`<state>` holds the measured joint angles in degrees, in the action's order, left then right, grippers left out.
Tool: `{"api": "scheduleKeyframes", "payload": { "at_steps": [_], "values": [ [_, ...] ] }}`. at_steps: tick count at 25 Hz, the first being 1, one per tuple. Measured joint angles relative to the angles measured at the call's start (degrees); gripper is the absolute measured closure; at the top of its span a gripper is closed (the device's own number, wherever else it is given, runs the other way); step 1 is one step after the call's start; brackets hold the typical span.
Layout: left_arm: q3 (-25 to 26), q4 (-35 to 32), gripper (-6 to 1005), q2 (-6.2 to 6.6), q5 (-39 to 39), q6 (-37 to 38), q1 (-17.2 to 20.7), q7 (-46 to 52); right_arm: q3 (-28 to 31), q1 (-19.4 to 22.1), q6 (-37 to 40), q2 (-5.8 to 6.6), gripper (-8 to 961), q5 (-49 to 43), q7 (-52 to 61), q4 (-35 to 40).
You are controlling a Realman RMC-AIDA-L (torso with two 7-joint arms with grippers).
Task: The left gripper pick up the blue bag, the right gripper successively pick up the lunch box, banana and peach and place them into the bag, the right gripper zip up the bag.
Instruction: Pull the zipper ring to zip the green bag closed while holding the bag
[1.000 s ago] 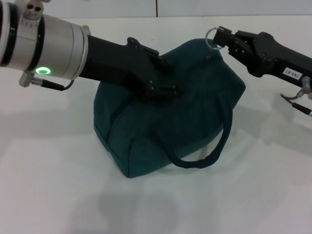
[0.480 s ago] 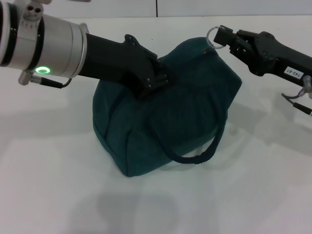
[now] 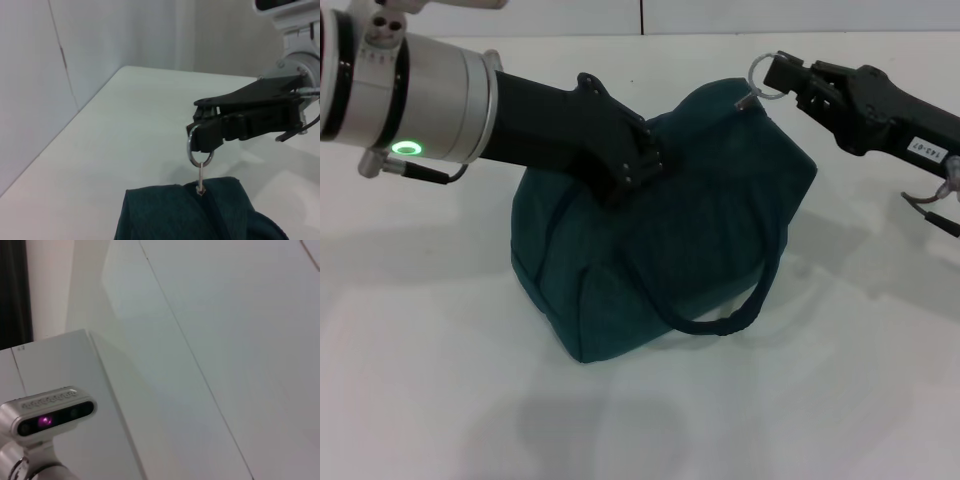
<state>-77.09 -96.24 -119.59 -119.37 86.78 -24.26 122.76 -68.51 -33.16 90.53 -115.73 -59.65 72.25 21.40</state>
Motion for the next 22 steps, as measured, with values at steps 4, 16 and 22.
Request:
{"api": "scheduleKeyframes", "payload": {
  "at_steps": [4,16,22],
  "values": [
    [0.2,0.0,957,0.04,1.8,0.1,0.3,-0.2,0.0,1.8,-1.1,0.12,931,2.3,0.0,-0.6],
    [1.5,-0.3,948,0.13,5.8,0.3,1.6,-1.6,1.6,6.7,-10.9,0.56,930,4.0,-0.4,-3.2],
    [2.1,-0.2,941,-0.09,6.6,0.0,1.7,-2.2,1.1,6.4,-14.5,0.50,930,3.8,-0.5,-3.8]
  ]
}}
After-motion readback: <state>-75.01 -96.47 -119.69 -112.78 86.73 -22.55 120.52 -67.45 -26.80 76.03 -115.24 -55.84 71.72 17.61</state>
